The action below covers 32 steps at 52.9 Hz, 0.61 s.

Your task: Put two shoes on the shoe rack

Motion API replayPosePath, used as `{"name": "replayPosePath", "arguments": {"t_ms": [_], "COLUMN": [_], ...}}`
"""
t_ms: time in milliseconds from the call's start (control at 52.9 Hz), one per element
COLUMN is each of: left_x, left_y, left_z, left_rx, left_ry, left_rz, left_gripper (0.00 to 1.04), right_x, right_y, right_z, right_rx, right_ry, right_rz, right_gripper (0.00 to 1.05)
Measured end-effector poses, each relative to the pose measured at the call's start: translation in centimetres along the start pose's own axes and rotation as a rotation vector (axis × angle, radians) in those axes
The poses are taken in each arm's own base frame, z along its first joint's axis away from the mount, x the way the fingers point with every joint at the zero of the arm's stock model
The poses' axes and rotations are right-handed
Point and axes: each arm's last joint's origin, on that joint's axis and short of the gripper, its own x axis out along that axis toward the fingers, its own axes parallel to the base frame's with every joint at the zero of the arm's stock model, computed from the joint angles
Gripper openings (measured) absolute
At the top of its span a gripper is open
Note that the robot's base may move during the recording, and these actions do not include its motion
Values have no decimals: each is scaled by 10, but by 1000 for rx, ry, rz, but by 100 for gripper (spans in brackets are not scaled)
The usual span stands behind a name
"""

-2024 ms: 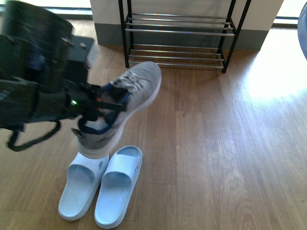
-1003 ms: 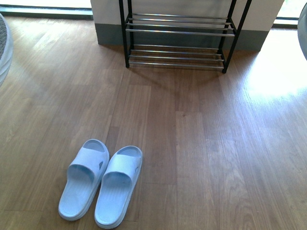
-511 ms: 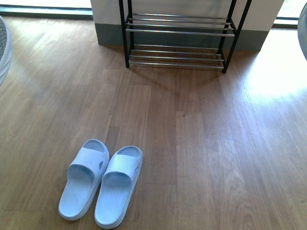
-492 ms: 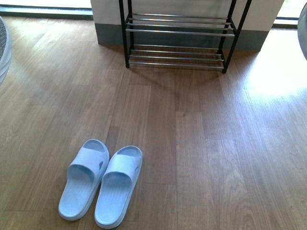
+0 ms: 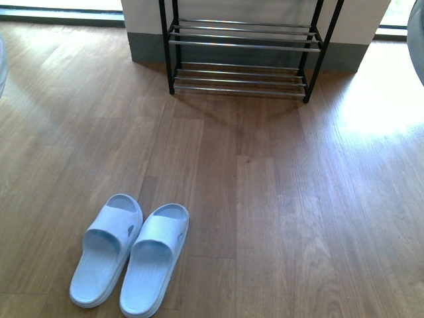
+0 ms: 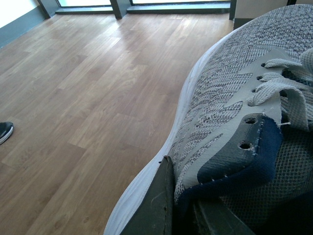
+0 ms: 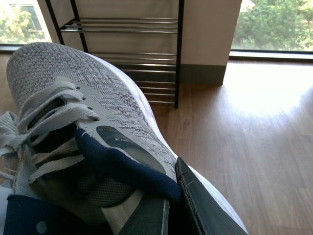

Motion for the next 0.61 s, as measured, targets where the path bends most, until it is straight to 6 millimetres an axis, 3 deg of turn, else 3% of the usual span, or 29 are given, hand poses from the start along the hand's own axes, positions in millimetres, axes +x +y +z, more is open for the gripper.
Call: {"name": "replayPosePath", "arguments": {"t_ms": [605], "left_x": [0], "left_y": [0], "left_z": [0], "left_rx": [1], "left_ry": [2], "left_rz": [-8], "left_gripper": [2], "right_x": [0], "right_y": [0], "right_z": [0], "right_rx": [-2], "right_ry": [2], "right_rz": [-13], "right_gripper": [1]}}
